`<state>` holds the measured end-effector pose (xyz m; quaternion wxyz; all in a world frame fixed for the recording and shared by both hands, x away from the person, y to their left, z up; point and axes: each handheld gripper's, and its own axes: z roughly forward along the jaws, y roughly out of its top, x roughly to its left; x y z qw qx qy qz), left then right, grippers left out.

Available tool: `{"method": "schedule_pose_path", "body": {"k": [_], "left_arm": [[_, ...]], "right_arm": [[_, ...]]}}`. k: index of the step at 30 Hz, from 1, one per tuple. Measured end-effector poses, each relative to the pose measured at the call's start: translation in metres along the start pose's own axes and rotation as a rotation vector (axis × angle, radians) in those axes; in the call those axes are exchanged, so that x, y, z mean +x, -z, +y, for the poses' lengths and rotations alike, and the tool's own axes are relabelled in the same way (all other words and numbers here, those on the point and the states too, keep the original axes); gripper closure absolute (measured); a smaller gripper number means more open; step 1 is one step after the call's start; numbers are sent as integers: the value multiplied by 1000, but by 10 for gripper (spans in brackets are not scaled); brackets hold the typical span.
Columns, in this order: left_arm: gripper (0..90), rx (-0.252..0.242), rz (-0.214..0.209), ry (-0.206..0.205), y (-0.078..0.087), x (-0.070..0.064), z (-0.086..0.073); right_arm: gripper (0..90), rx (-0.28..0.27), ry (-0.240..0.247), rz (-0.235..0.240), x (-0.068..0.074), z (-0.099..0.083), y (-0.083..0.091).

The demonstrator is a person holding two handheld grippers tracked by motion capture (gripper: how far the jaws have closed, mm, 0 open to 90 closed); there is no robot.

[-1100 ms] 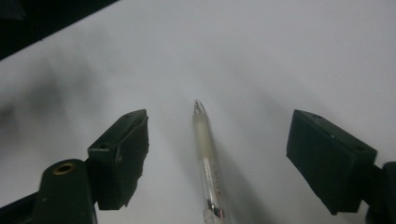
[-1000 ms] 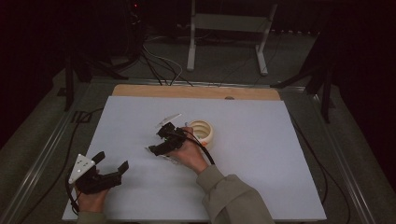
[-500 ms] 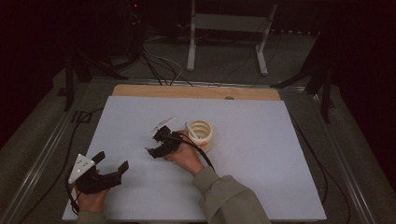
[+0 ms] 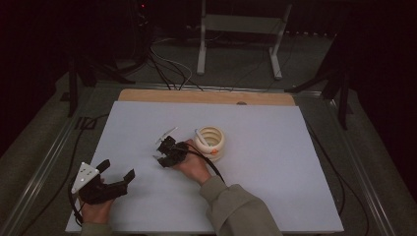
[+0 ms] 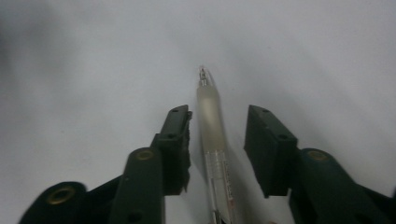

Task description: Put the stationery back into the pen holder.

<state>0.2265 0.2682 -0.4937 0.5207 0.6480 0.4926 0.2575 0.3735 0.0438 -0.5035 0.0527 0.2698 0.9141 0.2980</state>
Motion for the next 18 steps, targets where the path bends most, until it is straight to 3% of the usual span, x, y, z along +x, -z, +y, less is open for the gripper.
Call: {"method": "schedule_pose_path", "body": {"k": [7,12,18], "left_arm": [[2,1,0,2,0,1,0],[1,2,0,0,-1,0,0],[2,5,0,-4,-1,-1,0]], "right_arm": [[797,42,39,-18,3,-1,-6],[803,57,49,-15,3,-3,-2],[803,30,35,-18,0,-5,9]]}}
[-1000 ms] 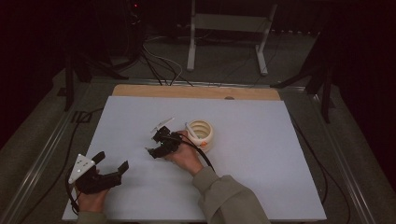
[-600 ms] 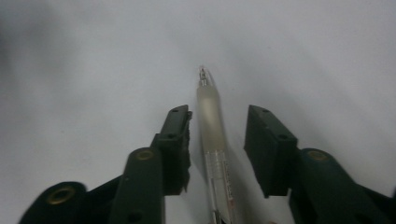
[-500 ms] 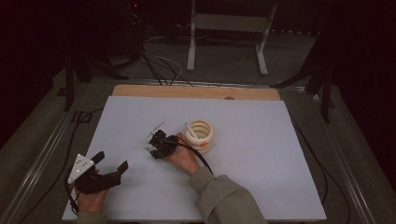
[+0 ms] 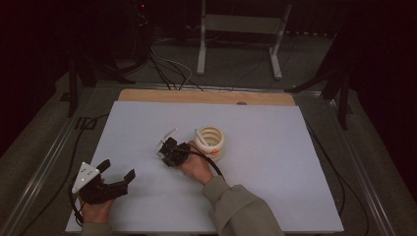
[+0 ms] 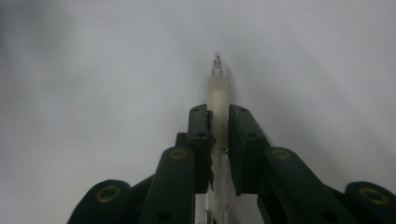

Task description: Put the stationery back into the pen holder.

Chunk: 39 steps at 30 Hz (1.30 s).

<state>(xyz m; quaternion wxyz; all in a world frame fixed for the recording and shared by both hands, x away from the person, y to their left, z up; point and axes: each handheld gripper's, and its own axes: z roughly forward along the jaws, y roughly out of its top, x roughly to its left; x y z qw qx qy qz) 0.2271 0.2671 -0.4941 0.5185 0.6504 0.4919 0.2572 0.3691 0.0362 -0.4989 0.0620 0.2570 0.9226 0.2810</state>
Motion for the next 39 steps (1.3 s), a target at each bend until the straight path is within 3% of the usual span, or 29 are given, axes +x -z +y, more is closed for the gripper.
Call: {"method": "schedule_pose_path", "body": {"k": [8,20,32,39], "left_arm": [[1,3,-2,-3,-1,-1,0],[1,8,-2,-4,-2,-1,0],[1,9,-4,-4,-3,-2,-1],[1,9,-4,-5,-3,-2,-1]], "right_arm": [[804,-47,19,-9,0,1,18],[803,-99,4,3,0,1,33],[803,-179,-57,30,-5,1,50],[803,-220,-71,22,-9,1,62]]}}
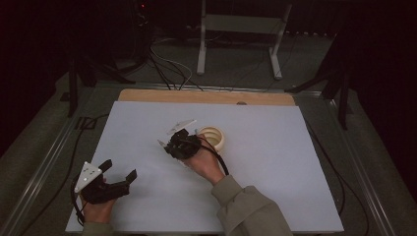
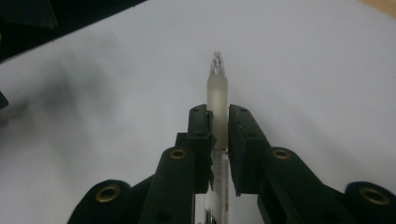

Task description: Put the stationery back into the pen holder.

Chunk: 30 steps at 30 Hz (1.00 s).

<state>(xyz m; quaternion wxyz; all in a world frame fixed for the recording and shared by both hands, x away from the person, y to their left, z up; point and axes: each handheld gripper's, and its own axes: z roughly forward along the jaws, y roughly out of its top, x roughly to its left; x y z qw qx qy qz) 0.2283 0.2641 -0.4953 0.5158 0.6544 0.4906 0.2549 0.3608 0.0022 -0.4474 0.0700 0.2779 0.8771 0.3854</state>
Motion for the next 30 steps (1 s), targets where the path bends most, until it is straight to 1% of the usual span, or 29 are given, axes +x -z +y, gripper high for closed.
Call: {"method": "schedule_pose_path", "body": {"k": [8,15,22,30], "left_arm": [[1,0,1,1,0,0,0],[1,-3,2,4,1,0,0],[1,-1,1,2,1,0,0],[2,-2,3,4,1,0,0]], "right_arm": [[803,-37,-16,-6,-5,3,13],[803,-80,-26,-25,-10,7,26],[803,-100,-31,-44,-14,11,37],[803,-141,-38,-66,-20,16,49]]}}
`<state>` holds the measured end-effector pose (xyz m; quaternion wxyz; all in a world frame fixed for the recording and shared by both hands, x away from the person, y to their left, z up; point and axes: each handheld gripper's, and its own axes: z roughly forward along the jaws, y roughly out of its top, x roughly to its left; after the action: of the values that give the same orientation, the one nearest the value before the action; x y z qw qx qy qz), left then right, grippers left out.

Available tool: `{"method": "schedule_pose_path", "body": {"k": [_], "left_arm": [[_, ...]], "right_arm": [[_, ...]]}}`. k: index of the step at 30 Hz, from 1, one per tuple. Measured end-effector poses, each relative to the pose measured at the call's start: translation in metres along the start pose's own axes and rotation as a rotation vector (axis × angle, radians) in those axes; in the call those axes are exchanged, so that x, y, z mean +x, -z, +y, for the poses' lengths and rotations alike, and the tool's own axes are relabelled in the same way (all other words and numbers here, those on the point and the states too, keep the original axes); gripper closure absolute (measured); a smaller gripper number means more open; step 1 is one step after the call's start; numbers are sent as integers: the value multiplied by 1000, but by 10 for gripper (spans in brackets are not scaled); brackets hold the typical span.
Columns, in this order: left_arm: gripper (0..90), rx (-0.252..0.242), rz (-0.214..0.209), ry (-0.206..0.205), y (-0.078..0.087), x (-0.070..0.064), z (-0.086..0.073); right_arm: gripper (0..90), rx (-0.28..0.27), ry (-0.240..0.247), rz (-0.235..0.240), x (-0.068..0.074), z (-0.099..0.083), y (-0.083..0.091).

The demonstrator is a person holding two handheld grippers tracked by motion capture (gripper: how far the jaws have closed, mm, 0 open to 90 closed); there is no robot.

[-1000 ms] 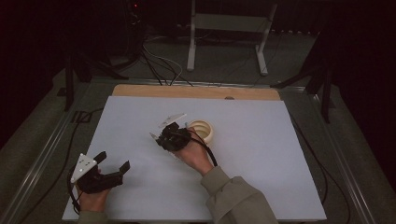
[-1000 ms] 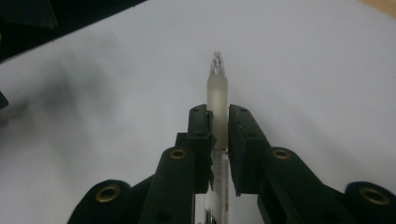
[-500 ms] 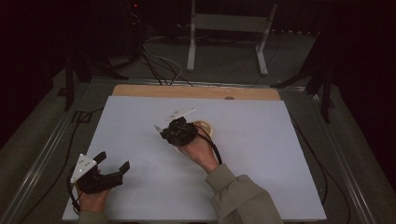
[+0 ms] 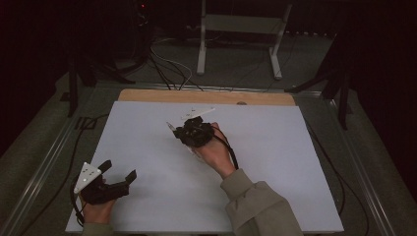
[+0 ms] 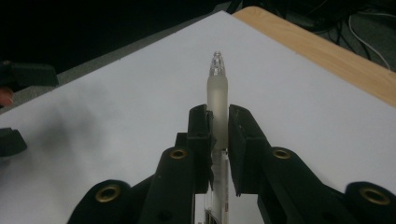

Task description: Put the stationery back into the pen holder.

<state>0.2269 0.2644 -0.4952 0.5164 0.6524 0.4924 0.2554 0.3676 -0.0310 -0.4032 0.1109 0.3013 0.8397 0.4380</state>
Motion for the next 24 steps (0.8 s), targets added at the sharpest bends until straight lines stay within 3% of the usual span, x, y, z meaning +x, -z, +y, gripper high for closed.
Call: {"method": "schedule_pose_path", "body": {"k": [24], "left_arm": [[2,0,-1,2,0,0,0]], "right_arm": [[802,-60,-41,-89,-28,7,22]]}}
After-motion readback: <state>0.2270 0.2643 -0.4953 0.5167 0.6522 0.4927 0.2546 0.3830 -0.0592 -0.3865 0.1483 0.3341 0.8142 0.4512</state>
